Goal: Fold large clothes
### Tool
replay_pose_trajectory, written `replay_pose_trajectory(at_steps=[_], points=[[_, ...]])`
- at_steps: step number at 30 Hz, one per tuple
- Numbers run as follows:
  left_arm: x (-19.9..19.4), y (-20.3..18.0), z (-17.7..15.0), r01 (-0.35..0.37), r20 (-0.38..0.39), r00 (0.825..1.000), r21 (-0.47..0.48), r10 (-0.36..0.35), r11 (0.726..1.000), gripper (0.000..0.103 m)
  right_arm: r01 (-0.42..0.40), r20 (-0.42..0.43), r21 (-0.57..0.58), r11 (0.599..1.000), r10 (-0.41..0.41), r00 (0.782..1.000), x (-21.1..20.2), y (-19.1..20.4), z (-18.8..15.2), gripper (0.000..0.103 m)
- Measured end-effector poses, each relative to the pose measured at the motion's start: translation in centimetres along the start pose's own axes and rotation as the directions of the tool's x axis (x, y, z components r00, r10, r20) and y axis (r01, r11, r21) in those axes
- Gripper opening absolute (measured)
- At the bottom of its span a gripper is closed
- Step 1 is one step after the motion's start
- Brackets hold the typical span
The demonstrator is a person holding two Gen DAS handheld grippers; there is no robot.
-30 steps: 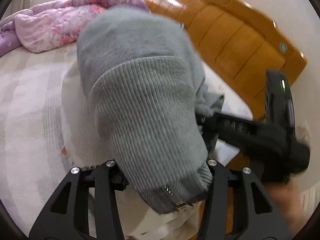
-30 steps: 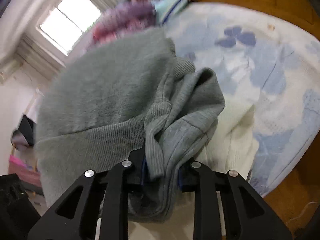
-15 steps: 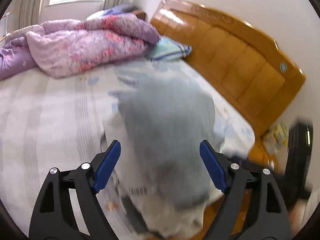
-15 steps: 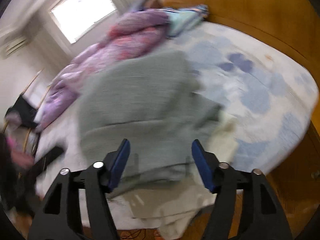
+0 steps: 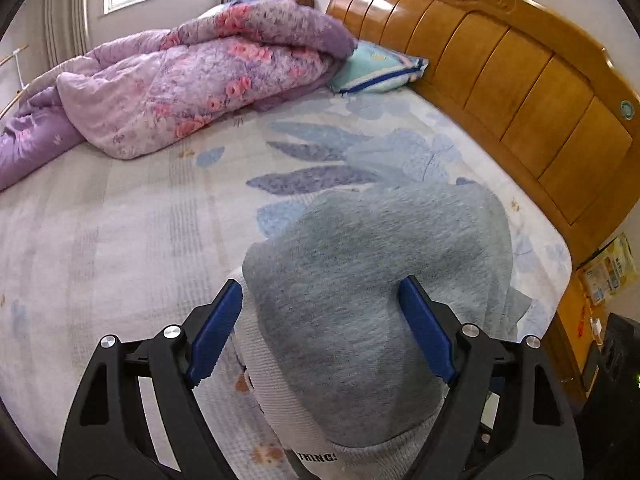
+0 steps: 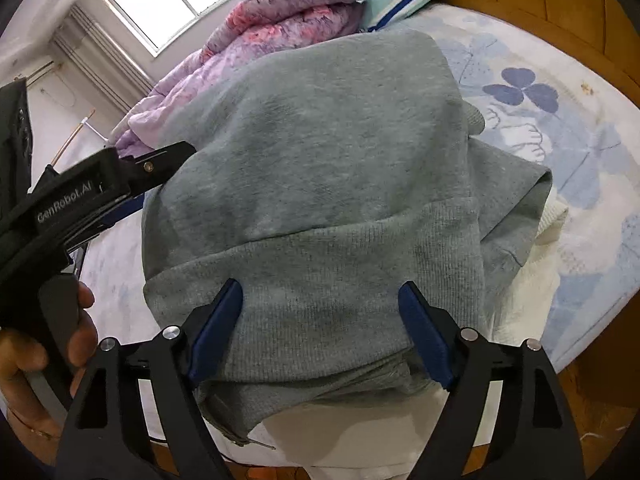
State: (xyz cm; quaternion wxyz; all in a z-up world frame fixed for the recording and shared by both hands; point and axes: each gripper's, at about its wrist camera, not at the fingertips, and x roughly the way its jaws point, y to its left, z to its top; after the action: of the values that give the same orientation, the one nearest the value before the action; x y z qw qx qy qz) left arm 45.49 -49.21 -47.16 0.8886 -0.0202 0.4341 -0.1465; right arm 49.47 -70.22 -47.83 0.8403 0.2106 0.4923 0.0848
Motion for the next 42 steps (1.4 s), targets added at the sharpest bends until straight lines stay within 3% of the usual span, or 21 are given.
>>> replay_pose_trajectory(at_steps=[2,6,13,16,19,26,32,35,42], points=[[-1.6,0.9,-0.5,0.057,0.022,0.998,-0.023,-0.056,0.998,0.081,0.040,0.008,-0.021,0.999,-0.040,0.999,-0.8,0.8,-0.1,0.076],[-4.8,3.3,-1.6,0.089,0.063,0.994,-0.041,-0.086,0.995,0.082,0.170,0.052,-0.054,0.984,-0.167,0.985,-3.4,3.3,-0.7,0.076],[-10.4,8.7,-6.1,0.009,0.026,1.000,-0.069,-0.008,0.998,0.089,0.216,0.073,-0.047,0.975,-0.213,0.974,-6.6,9.6,-3.7,0.078],[-13.8,11.2,-8.3,-0.053,-0.003,0.999,-0.060,0.053,0.997,0.090,0.238,0.078,-0.087,0.967,-0.232,0.970,-7.0,14.4,-5.4,0.078],[-16.9,13.4,-9.7,-0.061,-0.018,0.998,-0.066,0.060,0.996,0.090,0.253,0.094,-0.100,0.962,-0.244,0.965,-8.2,19.0,-7.1,0.078],[-28.1,18.0,-12.4,-0.106,0.022,0.994,-0.010,0.106,0.994,0.093,0.292,0.151,-0.135,0.947,-0.272,0.951,-12.6,29.8,-11.8,0.078],[-39.8,22.0,-13.6,-0.116,0.094,0.989,-0.010,0.116,0.993,0.093,0.285,0.208,-0.131,0.950,-0.254,0.944,-18.9,38.7,-15.5,0.079],[-44.8,23.1,-13.7,-0.127,0.131,0.983,-0.016,0.128,0.992,0.093,0.295,0.236,-0.136,0.946,-0.258,0.937,-22.2,42.0,-16.5,0.085],[-54.7,24.1,-13.1,-0.128,0.210,0.969,-0.039,0.134,0.991,0.094,0.319,0.262,-0.159,0.934,-0.272,0.926,-28.1,47.3,-18.2,0.086]])
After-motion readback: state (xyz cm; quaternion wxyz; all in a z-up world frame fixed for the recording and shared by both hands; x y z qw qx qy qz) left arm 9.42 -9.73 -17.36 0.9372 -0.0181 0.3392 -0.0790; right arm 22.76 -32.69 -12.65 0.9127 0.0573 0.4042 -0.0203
